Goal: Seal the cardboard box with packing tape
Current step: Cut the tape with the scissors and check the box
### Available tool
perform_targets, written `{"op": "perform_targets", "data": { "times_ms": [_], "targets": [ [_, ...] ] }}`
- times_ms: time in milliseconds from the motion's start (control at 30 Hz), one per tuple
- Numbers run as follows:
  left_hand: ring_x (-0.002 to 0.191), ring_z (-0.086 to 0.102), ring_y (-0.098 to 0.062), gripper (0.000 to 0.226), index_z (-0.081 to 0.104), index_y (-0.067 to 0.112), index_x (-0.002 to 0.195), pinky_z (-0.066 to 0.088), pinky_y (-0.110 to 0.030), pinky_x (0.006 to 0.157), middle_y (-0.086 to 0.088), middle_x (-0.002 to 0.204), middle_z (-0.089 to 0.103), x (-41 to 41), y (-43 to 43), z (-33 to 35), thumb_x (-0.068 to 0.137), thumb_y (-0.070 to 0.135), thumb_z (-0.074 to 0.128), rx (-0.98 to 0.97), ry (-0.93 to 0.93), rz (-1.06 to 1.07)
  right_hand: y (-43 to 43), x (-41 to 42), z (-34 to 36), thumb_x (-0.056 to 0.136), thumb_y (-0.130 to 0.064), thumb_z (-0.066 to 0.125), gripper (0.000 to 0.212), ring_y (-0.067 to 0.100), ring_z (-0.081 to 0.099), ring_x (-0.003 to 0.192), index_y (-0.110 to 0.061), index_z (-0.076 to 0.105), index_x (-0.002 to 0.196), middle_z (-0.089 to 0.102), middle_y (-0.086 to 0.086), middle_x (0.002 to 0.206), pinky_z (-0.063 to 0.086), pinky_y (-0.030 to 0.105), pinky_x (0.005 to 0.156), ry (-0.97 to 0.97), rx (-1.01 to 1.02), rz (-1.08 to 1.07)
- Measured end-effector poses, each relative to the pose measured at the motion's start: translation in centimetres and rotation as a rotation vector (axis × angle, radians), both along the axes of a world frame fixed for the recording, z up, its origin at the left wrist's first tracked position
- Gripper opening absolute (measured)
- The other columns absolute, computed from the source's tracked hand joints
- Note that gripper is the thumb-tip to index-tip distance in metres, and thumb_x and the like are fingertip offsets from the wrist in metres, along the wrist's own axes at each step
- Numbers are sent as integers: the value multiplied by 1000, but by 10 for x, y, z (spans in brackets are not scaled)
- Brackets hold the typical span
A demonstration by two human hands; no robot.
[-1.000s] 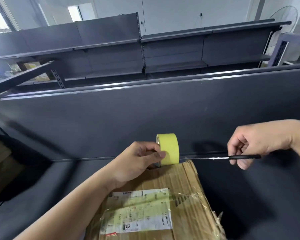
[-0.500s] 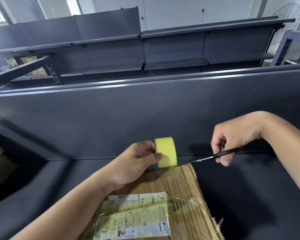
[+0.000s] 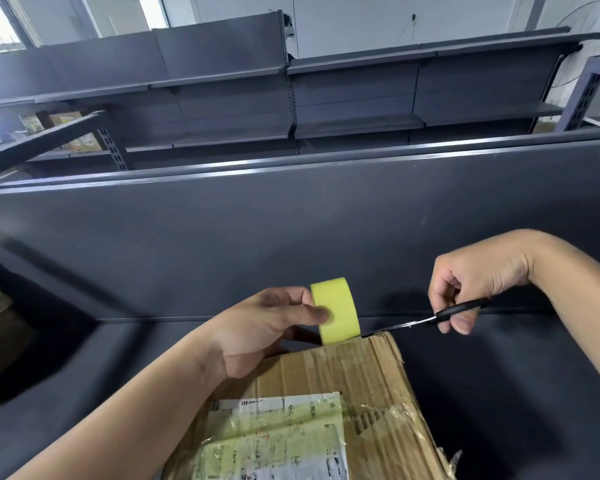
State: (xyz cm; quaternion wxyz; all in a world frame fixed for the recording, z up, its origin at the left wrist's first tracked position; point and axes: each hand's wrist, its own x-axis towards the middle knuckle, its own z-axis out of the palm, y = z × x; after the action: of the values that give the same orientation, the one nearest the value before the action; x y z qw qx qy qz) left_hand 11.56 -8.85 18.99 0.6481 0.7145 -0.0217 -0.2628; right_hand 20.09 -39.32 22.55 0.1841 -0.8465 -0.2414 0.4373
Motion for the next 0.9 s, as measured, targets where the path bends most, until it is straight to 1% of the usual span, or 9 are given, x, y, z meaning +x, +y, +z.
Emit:
{"op": "perform_targets", "data": {
  "times_ms": [67, 167, 300, 400, 467, 533, 633, 700, 900],
  "targets": [
    [97, 59, -24, 30, 60, 9, 92, 36, -45, 91, -9, 99, 67, 0, 0, 0, 77, 26, 79, -17, 6, 22, 0, 1, 0, 37, -71, 88, 82, 5, 64, 73, -9, 79, 91, 73, -4, 75, 38, 37, 76, 7, 1, 3],
    [91, 64, -15, 20, 61, 18, 77, 36, -43, 91, -2, 92, 71, 0, -2, 1, 75, 25, 80, -36, 2, 58, 0, 2, 1, 38, -70, 89, 81, 5, 64, 72, -10, 79, 91, 73, -4, 74, 39, 35, 75, 12, -4, 7],
    [84, 65, -9, 22, 64, 21, 71, 38, -39, 88, 3, 86, 71, -1, -7, 3, 80, 17, 84, -37, -8, 85, -4, 4, 4, 39, -69, 90, 80, 5, 65, 73, -10, 80, 92, 74, -5, 76, 42, 31, 74, 17, -10, -4],
    [80, 63, -7, 24, 63, 21, 69, 38, -37, 86, 4, 83, 69, -2, -8, 4, 76, 19, 85, -29, -16, 88, -11, 4, 10, 38, -70, 90, 79, 4, 65, 72, -12, 81, 91, 75, -5, 77, 42, 29, 71, 3, -37, -16],
    [78, 63, -5, 23, 62, 19, 70, 38, -33, 85, 4, 81, 68, -3, -9, 4, 81, 15, 81, -34, -22, 95, -15, 4, 16, 39, -68, 91, 77, 3, 65, 72, -12, 81, 90, 75, -5, 76, 44, 25, 70, -3, -50, -34],
    [78, 64, -4, 23, 61, 18, 70, 39, -30, 83, 4, 80, 68, -3, -9, 4, 85, 10, 76, -36, -29, 100, -15, 4, 20, 45, -62, 93, 70, 2, 65, 71, -10, 81, 91, 75, -6, 75, 45, 21, 68, -3, -44, -42],
    [79, 65, -6, 22, 61, 17, 70, 40, -30, 82, 1, 83, 68, -4, -10, 5, 85, 10, 77, -39, -37, 99, -13, 1, 24, 65, -34, 92, 39, -2, 64, 68, -7, 80, 91, 74, -9, 71, 44, 12, 65, -20, -55, -41],
    [79, 66, -7, 21, 62, 16, 70, 42, -30, 83, -1, 84, 68, -5, -10, 6, 83, 11, 78, -47, -33, 104, -11, 0, 25, 69, -26, 90, 30, -3, 62, 67, -8, 80, 91, 73, -10, 70, 43, 10, 64, -34, -69, -34],
    [85, 67, -8, 23, 61, 17, 70, 41, -34, 95, -2, 88, 68, -6, -10, 7, 86, 10, 76, -38, -34, 108, -15, 1, 24, 59, -43, 90, 51, -2, 64, 69, -6, 80, 93, 74, -8, 72, 46, 12, 66, 3, -65, -18]
  ]
}}
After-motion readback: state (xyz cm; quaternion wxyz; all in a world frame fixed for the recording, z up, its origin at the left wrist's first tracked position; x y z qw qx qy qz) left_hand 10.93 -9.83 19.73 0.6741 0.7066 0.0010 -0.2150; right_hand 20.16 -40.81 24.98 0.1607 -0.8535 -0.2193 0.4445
